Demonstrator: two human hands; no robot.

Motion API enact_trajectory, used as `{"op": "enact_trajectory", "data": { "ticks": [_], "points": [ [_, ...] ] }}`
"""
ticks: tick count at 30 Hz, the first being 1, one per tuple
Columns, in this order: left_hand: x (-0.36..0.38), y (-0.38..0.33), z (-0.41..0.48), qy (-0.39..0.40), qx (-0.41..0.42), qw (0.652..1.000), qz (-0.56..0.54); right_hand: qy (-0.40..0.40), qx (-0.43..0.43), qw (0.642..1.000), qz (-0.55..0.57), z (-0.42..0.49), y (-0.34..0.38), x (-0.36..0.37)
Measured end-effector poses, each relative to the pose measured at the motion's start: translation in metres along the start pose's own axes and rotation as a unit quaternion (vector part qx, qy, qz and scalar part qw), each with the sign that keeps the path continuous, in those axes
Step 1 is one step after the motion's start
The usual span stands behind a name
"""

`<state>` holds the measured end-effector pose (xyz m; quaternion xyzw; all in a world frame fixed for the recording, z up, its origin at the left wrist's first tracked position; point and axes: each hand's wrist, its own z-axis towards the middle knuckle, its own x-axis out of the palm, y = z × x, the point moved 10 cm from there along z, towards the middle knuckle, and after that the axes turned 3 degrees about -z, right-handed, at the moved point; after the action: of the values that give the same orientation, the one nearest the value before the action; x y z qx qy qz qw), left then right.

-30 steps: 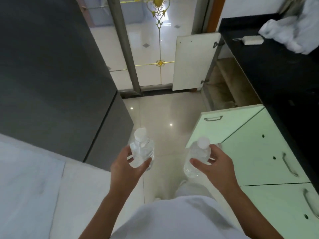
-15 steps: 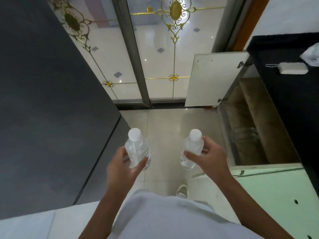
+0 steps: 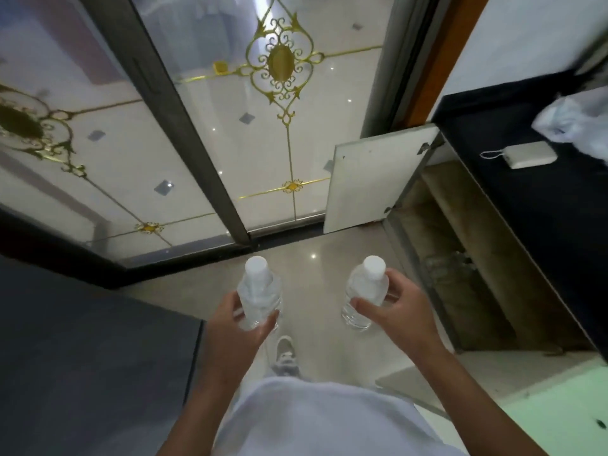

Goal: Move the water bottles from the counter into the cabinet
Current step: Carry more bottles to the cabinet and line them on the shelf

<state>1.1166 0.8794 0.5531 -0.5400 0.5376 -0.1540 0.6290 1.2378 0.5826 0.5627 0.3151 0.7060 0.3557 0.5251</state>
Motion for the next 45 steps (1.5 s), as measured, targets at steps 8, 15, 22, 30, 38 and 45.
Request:
{"op": "enact_trajectory", "data": {
  "ticks": [8, 15, 22, 30, 38, 45],
  "points": [
    [0.084, -0.071, 0.129, 0.172, 0.097, 0.980, 0.040, -0.161, 0.139, 0.976, 0.042, 0.019, -0.036, -0.060],
    [0.200, -0.132, 0.178, 0.270, 0.137, 0.950, 0.074, -0.245, 0.224, 0.940, 0.072, 0.047, -0.095, -0.099],
    [0.264, -0.169, 0.214, 0.313, 0.143, 0.932, 0.110, -0.240, 0.242, 0.939, 0.050, 0.119, -0.116, -0.126],
    [0.355, -0.177, 0.259, 0.425, 0.152, 0.876, 0.172, -0.306, 0.332, 0.889, 0.081, 0.144, -0.154, -0.140],
    [0.462, -0.142, 0.275, 0.554, 0.145, 0.800, 0.179, -0.365, 0.446, 0.809, 0.114, 0.145, -0.210, -0.105],
    [0.536, -0.092, 0.280, 0.575, 0.113, 0.791, 0.176, -0.368, 0.476, 0.784, 0.153, 0.161, -0.293, -0.066]
  ]
}}
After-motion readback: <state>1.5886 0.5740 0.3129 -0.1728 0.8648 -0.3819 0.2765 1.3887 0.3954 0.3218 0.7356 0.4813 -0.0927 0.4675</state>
